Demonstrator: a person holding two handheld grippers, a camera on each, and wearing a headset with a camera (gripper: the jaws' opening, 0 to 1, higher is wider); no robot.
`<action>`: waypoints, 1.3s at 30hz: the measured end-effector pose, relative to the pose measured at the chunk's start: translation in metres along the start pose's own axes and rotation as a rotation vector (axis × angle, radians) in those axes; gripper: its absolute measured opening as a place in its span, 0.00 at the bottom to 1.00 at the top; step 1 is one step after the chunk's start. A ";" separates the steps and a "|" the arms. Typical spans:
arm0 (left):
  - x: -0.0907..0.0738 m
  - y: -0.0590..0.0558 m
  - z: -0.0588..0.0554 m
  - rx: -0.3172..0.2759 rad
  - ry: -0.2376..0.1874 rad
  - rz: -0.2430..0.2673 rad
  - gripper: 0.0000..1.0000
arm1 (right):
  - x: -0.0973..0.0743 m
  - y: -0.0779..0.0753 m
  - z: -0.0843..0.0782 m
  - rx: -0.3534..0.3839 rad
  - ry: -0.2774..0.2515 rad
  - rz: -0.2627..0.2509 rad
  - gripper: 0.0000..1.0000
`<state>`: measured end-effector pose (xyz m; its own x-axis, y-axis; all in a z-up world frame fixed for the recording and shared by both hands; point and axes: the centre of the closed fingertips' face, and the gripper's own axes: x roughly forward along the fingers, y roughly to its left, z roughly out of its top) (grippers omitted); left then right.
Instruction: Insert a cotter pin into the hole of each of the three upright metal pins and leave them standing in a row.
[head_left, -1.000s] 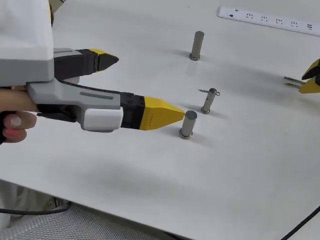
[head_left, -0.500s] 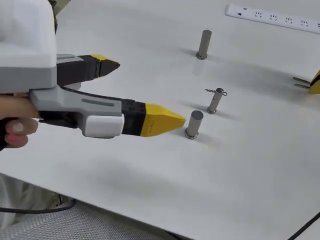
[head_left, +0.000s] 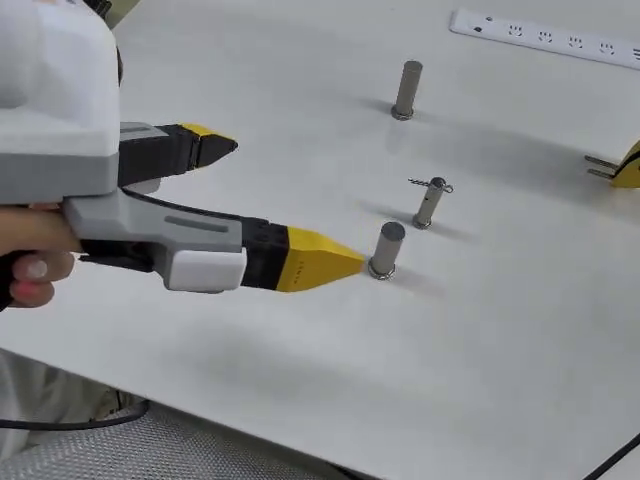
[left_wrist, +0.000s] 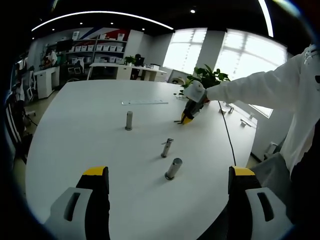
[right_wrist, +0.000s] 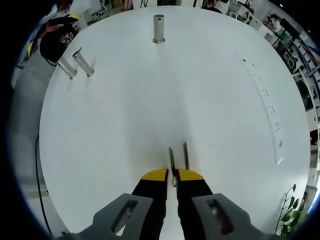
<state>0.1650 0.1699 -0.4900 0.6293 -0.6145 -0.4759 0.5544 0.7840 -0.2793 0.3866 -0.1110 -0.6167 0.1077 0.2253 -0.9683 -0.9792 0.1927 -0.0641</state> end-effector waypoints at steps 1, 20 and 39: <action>0.000 0.000 -0.001 0.002 0.005 0.001 0.99 | 0.000 0.001 0.000 -0.002 0.000 -0.002 0.00; -0.003 0.000 -0.036 0.053 0.144 0.012 0.99 | 0.001 -0.003 -0.002 -0.047 0.048 -0.061 0.00; -0.004 -0.004 -0.046 0.067 0.173 0.011 0.92 | -0.048 0.016 0.022 -0.121 -0.088 -0.193 0.00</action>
<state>0.1354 0.1738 -0.5255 0.5354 -0.5772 -0.6166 0.5871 0.7792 -0.2196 0.3700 -0.0982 -0.5660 0.3047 0.2786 -0.9108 -0.9518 0.1259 -0.2799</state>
